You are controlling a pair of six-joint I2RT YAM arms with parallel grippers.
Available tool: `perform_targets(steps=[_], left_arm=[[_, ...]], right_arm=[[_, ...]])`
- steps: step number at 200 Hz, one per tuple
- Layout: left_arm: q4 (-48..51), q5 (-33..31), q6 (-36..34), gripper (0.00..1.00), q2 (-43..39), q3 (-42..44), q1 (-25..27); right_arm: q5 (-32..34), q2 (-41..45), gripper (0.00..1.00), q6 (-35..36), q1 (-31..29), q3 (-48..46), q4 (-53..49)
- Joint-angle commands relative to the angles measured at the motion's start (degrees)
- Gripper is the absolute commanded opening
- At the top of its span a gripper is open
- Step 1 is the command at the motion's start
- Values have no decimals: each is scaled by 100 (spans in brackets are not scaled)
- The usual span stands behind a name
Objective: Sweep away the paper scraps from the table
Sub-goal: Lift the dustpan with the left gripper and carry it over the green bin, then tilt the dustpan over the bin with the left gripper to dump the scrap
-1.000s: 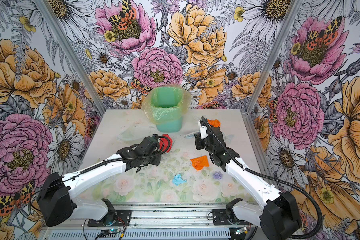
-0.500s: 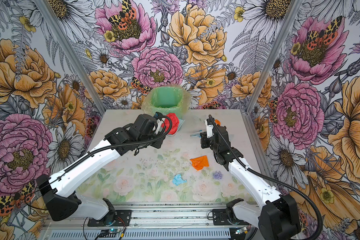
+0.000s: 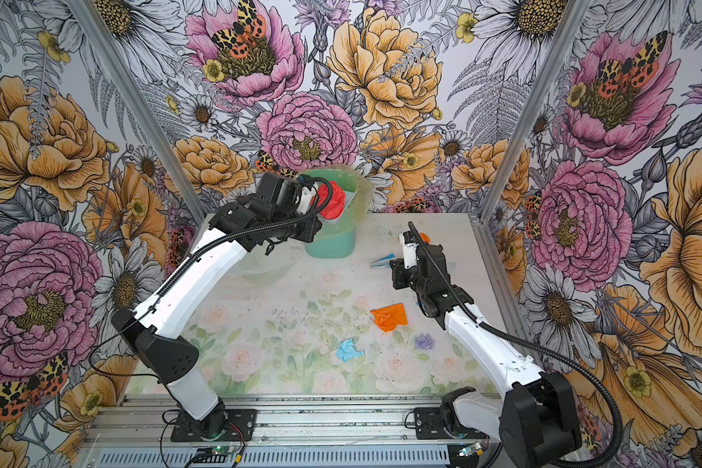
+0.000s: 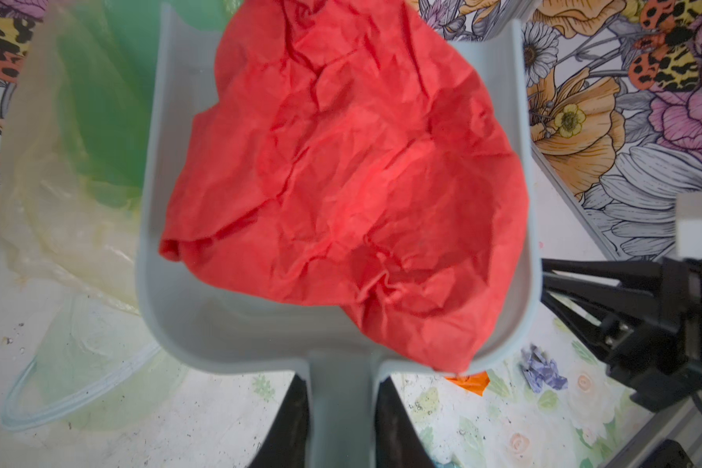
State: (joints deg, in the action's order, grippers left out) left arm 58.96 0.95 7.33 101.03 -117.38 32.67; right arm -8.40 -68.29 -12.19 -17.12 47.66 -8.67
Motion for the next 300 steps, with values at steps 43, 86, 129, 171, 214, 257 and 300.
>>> perform_targets(steps=[43,86,129,171,214,257,300], left_arm=[[17,1944,632,0,1064,-1305,-611],[11,3072,1149,0,1485,-1982,-906],[-346,3907,1698,0,1616,-2107,-1091],[-1190,4644,2457,0,1631,-1663,-1242],[-2378,5020,3379,0,1552,-1134,-1390],[-3264,5278,4129,0,1552,-824,-1464],[-4460,5392,5022,0,1391,-137,-1558]], right_arm=[[-256,-8,0,-218,71,-408,521],[-340,-25,0,-243,86,-440,595],[-363,-3,0,-285,95,-503,653],[-372,50,0,-310,99,-575,680],[-390,64,0,-313,95,-583,682],[-416,-22,0,-312,98,-565,696],[-416,-68,0,-308,99,-558,707]])
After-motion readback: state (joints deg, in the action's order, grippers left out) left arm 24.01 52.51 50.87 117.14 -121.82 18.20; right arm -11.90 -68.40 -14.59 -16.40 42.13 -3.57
